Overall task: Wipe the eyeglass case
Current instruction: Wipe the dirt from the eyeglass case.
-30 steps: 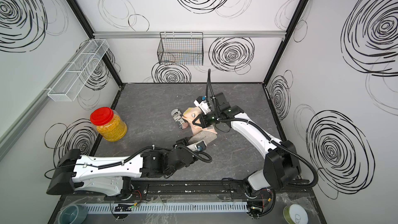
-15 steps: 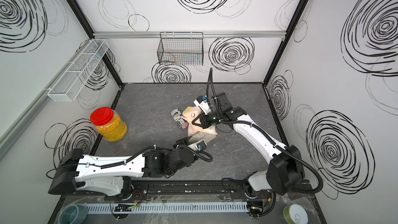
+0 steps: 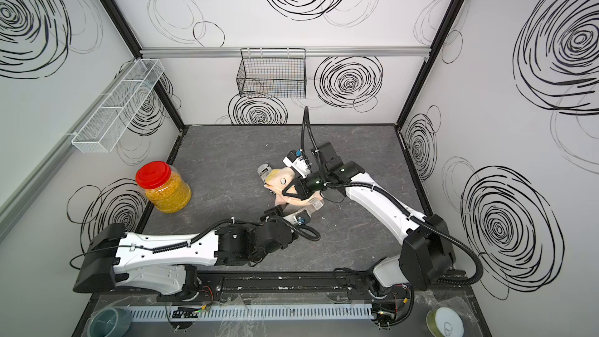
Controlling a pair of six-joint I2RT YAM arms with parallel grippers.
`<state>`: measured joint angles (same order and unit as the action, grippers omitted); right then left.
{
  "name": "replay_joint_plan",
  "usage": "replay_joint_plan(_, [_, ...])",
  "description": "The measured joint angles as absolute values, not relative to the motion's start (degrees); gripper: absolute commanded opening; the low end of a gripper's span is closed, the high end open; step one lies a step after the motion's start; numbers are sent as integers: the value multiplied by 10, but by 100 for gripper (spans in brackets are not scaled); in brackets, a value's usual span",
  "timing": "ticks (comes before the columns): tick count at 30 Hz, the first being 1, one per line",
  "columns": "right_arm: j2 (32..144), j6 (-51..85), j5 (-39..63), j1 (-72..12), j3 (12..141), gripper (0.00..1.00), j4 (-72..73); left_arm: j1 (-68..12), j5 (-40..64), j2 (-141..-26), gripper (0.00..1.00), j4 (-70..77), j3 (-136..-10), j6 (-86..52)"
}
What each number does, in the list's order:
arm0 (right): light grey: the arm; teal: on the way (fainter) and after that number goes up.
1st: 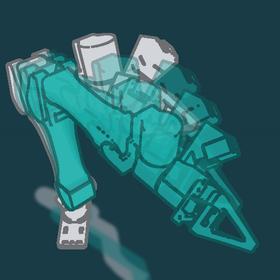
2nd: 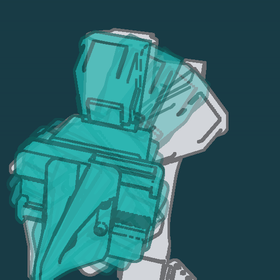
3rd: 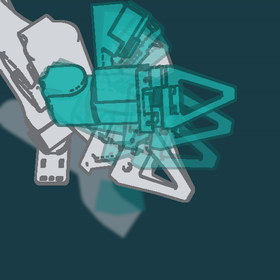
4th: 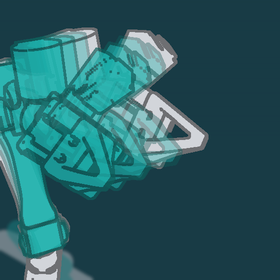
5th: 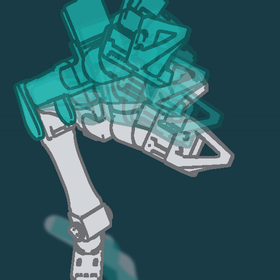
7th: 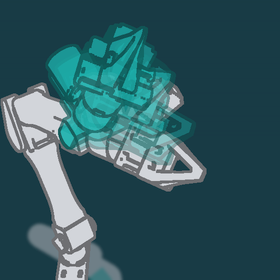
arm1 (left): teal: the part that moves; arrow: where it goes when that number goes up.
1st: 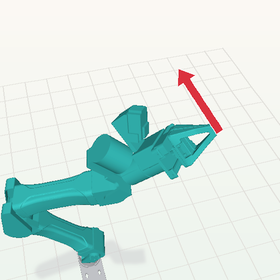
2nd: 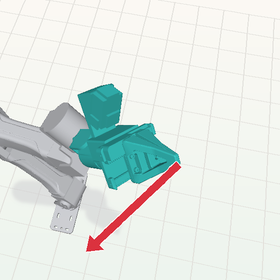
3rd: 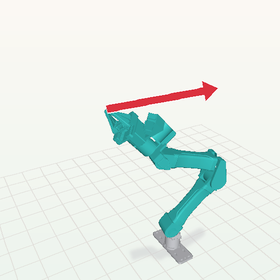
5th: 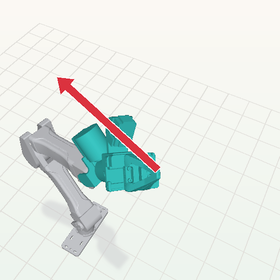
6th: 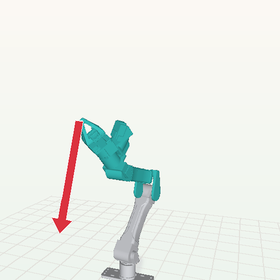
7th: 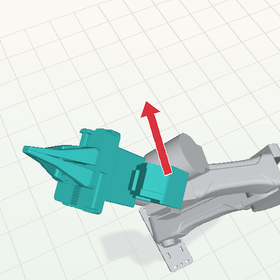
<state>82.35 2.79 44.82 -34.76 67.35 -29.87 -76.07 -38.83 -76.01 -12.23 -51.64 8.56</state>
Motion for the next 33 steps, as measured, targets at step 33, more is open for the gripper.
replay_joint_plan(33, [625, 296, 559, -148, 511, 8, -15, -348, 222, -585, 57, 230, -273, -301])
